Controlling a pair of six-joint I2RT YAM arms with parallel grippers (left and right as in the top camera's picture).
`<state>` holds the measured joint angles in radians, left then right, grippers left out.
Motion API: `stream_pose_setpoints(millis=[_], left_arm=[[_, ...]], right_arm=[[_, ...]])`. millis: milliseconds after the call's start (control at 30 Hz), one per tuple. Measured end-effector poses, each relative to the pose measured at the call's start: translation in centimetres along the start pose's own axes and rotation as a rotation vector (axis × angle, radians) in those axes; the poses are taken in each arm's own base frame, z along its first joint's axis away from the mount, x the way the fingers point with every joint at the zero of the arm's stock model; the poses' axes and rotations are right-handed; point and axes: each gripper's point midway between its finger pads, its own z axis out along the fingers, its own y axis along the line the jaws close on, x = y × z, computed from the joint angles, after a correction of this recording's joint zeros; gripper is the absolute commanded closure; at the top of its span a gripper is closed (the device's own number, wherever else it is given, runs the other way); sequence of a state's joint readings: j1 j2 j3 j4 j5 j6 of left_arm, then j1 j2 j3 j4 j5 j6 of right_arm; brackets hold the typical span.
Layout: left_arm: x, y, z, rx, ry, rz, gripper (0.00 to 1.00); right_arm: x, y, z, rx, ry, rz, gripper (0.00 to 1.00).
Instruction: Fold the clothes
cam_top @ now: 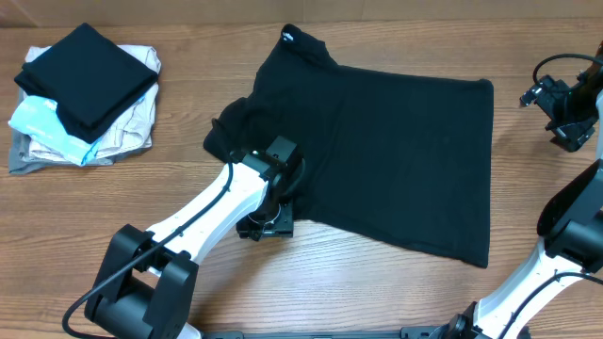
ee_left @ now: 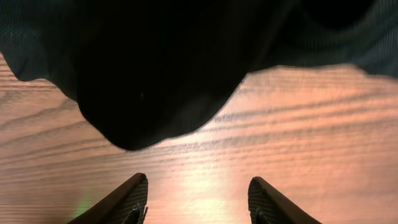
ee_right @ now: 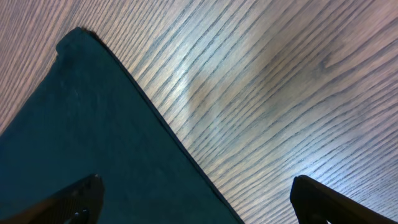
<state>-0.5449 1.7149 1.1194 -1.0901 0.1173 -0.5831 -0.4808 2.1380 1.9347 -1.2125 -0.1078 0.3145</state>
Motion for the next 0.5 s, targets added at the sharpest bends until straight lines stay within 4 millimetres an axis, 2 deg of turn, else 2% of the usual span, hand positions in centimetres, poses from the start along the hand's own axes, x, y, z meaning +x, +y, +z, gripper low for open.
stream_pose_setpoints(millis=[200,333,500], left_arm=[[-0.8,-0.3,1.4,0.030,-0.038,-0.157,0.44],[-1.0,-0.4,2.5,0.050,-0.055,-0.233,0.48],[-1.2,-0.5,2.7,0.061,-0.065,-0.272,0.53]], right_arm=[[0.0,0.0,0.0,0.000,0.000,0.000,0.00],[0.0,0.0,0.0,0.000,0.000,0.000,0.00],[0.0,0.0,0.0,0.000,0.000,0.000,0.00]])
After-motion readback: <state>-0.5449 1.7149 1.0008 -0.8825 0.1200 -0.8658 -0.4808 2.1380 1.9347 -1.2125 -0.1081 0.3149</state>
